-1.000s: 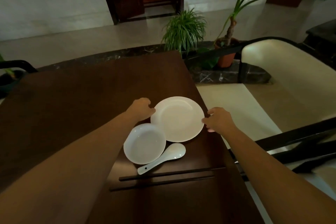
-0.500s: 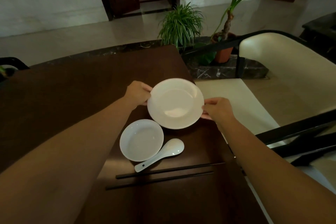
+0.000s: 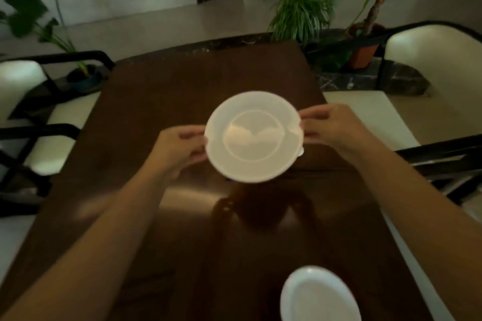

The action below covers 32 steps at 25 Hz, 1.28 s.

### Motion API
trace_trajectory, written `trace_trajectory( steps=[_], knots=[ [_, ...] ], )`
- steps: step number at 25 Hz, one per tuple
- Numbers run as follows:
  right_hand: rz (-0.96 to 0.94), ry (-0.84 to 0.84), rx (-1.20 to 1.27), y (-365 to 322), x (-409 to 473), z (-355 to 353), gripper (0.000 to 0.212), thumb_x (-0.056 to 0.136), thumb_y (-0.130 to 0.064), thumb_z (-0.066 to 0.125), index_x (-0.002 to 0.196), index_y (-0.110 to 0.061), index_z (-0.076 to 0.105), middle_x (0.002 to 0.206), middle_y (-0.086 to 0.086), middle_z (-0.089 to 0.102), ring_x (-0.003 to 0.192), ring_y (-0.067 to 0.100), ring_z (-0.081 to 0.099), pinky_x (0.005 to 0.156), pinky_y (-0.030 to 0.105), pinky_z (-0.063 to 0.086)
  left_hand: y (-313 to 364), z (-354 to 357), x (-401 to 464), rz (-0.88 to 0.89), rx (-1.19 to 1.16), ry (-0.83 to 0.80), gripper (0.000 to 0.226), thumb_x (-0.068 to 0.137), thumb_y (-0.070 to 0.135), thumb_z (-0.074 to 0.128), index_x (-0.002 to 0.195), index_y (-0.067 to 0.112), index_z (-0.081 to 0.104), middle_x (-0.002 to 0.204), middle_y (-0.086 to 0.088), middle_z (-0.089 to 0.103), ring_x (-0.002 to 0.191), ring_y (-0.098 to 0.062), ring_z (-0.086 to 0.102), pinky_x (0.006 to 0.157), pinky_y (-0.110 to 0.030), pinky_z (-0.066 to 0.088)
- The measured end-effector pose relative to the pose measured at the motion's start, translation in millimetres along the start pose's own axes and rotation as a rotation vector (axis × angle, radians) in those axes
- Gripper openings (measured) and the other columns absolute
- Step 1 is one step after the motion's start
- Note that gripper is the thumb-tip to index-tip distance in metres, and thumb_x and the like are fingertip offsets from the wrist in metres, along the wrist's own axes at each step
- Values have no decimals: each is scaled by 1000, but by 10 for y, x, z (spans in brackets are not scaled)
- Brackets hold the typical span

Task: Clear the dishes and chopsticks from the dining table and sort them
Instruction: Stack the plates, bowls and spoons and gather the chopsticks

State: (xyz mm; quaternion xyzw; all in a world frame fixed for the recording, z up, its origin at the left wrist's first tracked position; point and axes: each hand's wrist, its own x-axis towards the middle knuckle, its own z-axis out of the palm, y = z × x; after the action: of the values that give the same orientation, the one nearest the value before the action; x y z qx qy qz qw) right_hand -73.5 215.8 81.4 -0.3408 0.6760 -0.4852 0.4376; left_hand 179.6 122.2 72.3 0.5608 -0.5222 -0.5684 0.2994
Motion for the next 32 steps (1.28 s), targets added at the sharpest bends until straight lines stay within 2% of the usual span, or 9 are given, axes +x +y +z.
trace_trajectory(
  steps=[3,6,12,17,20,22,26,29,32],
  knots=[
    [110,-119,-44,242,-651,453,21,84,1,61,104,-4,65,93,9,68,82,15,67,61,20,58,-558,-532,-808,-110,-33,77,22,84,2,61,97,18,68,87,-2,72,79,-15,69,60,-24,57],
    [163,-182,-70,449,-1237,794,22,85,4,58,106,0,64,102,19,67,88,23,66,69,28,56,-956,-868,-1548,-168,-95,133,21,83,3,63,90,22,67,91,-2,71,81,-15,68,60,-24,58],
    [288,-135,-293,929,-2028,1244,25,80,8,58,100,-3,69,101,18,68,93,31,66,86,46,55,-1646,-1045,-2645,-237,-251,239,24,81,-3,62,80,20,69,78,-1,72,65,-12,71,49,-18,54],
    [262,-155,-516,1312,-2367,1452,21,80,2,61,95,-8,72,98,12,70,82,26,67,76,35,58,-2236,-1022,-3157,-295,-247,276,19,83,3,64,93,18,68,91,-2,70,87,-19,66,59,-22,56],
    [189,-209,-611,1507,-2517,1477,18,82,-3,60,95,-7,72,99,13,71,85,29,67,79,38,58,-2497,-1019,-3327,-323,-226,286,23,84,3,62,103,15,68,89,2,69,87,-19,66,60,-22,57],
    [141,-213,-653,1587,-2581,1496,20,84,-4,56,94,-7,72,99,14,71,87,30,67,82,39,57,-2600,-1025,-3396,-331,-239,292,23,84,3,62,101,18,68,89,4,68,87,-18,66,59,-20,58],
    [35,-258,-863,1701,-2660,1562,27,87,-4,47,95,-6,72,102,13,70,89,27,63,78,26,47,-2752,-1014,-3512,-316,-273,283,23,85,4,62,91,24,69,80,11,71,84,-16,66,56,-19,56],
    [60,-275,-858,1787,-2706,1541,30,88,-6,44,95,-9,73,99,11,72,77,21,61,72,24,47,-2825,-999,-3548,-333,-247,261,22,85,4,61,95,22,68,85,6,71,85,-15,66,54,-17,55],
    [57,-274,-883,1810,-2703,1538,29,90,-9,44,98,-9,72,101,11,71,82,22,63,71,21,45,-2885,-981,-3557,-338,-212,249,20,85,5,61,96,21,66,89,2,69,84,-14,66,53,-15,53]
  ],
)
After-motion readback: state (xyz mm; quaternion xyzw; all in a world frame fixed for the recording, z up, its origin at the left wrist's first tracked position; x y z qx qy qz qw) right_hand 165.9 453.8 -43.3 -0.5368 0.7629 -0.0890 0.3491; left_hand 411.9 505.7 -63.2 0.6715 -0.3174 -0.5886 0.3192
